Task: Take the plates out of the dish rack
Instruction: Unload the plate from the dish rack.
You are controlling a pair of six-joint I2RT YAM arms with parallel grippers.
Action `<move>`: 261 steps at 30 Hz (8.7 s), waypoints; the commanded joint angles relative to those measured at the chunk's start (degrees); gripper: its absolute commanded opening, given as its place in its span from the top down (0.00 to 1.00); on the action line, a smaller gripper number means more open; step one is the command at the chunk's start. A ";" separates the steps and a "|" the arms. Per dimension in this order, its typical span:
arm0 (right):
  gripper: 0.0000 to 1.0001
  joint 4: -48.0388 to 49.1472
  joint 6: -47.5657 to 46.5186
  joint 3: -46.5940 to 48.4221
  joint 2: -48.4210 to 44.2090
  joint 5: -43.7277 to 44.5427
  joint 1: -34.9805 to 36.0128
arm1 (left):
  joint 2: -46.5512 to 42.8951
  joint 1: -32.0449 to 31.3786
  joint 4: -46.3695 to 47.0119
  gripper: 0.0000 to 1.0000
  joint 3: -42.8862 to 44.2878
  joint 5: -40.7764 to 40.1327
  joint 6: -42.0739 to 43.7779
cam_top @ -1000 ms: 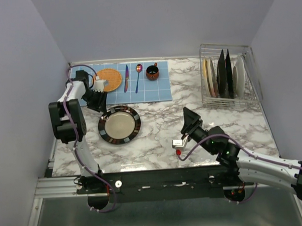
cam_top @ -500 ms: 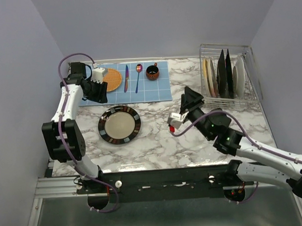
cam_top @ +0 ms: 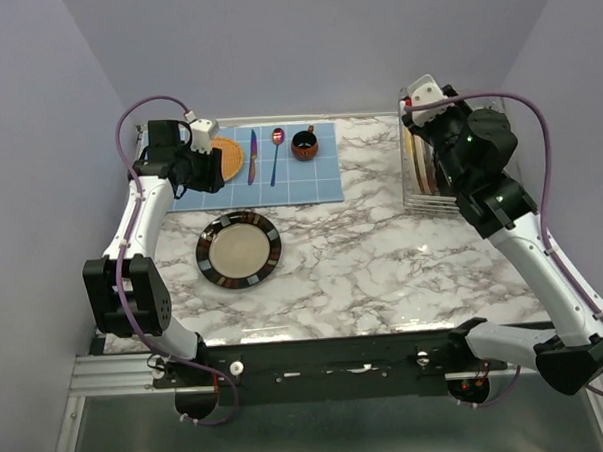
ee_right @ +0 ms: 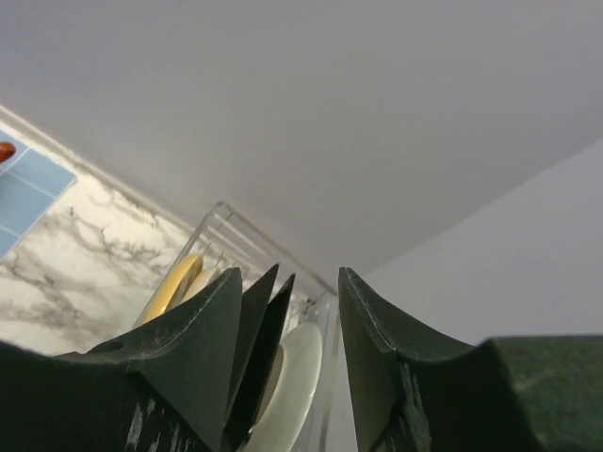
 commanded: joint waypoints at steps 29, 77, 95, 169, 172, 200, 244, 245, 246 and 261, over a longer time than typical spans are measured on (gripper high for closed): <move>0.48 -15.73 35.87 -8.15 2.76 -22.13 -35.04 | -7.36 -1.77 11.12 0.30 -9.98 -3.97 -1.56; 0.47 -8.88 31.65 -8.24 20.51 -24.85 -43.65 | -4.02 -1.68 13.14 0.31 -10.95 -2.91 -0.24; 0.89 -11.95 31.48 -2.79 24.82 -28.19 -43.65 | -3.93 -1.68 12.70 0.31 -10.78 -3.09 0.02; 0.99 -33.40 -6.48 16.99 3.29 -19.85 -26.96 | 3.89 -1.68 12.52 0.32 -5.06 -0.63 -3.23; 0.99 -32.35 -9.29 16.12 1.45 -18.61 -24.86 | 4.94 -1.68 12.61 0.32 -4.01 -0.54 -3.41; 0.99 9.63 -52.00 -38.28 -24.30 2.05 18.65 | 19.62 -2.29 -24.73 0.32 25.78 29.16 14.17; 0.99 25.04 -32.86 -36.72 -0.06 -7.10 39.76 | 18.13 -1.07 -36.43 0.32 20.25 36.20 26.74; 0.99 25.92 -33.21 -36.62 0.64 -7.10 39.76 | 17.78 -0.98 -36.34 0.32 19.90 36.03 26.83; 0.99 26.80 -33.47 -36.62 1.78 -7.19 39.84 | 17.52 -0.80 -36.08 0.32 19.64 35.94 26.83; 0.99 33.40 -34.97 -38.03 6.71 -9.47 39.84 | 21.20 0.96 -38.71 0.32 19.72 38.66 30.69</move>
